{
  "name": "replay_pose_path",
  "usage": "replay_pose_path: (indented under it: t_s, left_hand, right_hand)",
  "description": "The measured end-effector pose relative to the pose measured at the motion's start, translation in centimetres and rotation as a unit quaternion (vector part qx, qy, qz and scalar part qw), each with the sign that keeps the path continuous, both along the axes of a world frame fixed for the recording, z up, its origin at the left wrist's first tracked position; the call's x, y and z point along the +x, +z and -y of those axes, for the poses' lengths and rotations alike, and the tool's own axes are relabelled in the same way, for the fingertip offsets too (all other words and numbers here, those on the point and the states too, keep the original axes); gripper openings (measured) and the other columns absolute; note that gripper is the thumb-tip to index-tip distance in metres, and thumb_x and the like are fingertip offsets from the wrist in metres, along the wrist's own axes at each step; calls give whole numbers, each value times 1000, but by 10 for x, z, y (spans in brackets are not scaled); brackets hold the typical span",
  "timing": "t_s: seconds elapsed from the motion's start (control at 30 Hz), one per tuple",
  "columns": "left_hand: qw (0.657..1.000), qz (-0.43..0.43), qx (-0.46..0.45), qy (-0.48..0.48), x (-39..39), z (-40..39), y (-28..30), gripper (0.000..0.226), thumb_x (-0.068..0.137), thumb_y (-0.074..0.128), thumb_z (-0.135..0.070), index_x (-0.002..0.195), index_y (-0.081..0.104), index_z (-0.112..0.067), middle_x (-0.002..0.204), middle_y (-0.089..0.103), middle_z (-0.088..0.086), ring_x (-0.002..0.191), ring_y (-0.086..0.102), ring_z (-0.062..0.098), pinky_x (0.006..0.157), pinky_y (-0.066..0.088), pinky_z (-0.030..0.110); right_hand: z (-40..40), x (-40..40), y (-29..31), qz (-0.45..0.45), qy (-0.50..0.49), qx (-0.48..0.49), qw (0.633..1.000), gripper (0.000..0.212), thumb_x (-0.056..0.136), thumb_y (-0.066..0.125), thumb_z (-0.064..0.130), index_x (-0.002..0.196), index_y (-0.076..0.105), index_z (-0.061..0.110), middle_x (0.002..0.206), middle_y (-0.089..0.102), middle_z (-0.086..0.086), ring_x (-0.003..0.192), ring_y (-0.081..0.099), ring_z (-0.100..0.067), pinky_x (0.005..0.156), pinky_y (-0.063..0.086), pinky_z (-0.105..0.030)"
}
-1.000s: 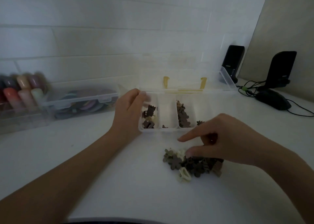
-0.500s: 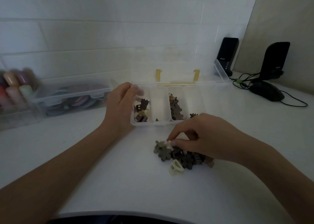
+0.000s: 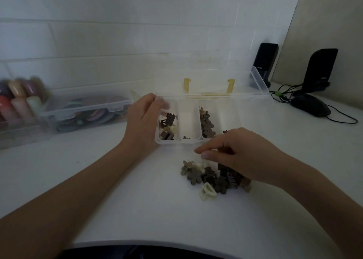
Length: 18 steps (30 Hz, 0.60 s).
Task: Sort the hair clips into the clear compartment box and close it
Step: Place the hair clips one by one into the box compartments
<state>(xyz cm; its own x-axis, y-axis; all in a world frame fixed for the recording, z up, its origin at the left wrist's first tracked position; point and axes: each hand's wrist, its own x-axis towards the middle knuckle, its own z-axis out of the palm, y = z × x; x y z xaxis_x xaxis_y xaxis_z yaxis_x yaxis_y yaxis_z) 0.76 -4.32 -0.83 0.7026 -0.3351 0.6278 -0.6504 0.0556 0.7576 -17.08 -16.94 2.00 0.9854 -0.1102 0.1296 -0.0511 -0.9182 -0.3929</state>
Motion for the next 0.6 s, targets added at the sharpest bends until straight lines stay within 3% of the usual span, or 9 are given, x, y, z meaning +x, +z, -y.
replay_pose_path:
  t_s: [0.07,0.13,0.37,0.6]
  left_hand:
    - [1000,-7,-1,-6,1,0,-1,41,88,40,-27,82,61,8,74,63,-7,60,54,-7,62,43,23]
    - [1000,-4,-3,-10,1,0,-1,40,88,40,-26,82,60,8,75,63,-6,61,55,-7,61,42,18]
    - [1000,28,1,-8,3,-1,-1,41,89,40,-24,82,60,11,75,62,-6,62,54,-8,60,36,9]
    - [999,48,-4,-21,3,-2,-3,31,94,41,-14,75,57,5,65,59,-17,59,52,-9,58,33,7]
  right_hand:
    - [-1,0,0,-12,2,-42,999,22,85,55,51,103,67,45,51,51,13,59,47,14,49,28,-16]
    - [-2,-1,0,-7,5,-52,999,17,84,58,49,94,70,42,49,45,7,58,48,8,48,27,-16]
    - [0,1,-2,56,17,0,998,10,78,69,40,76,69,31,48,45,7,47,43,-7,48,33,-21]
    - [-3,0,3,212,13,148,966,10,78,71,24,71,67,18,83,68,9,62,63,-9,53,46,-13]
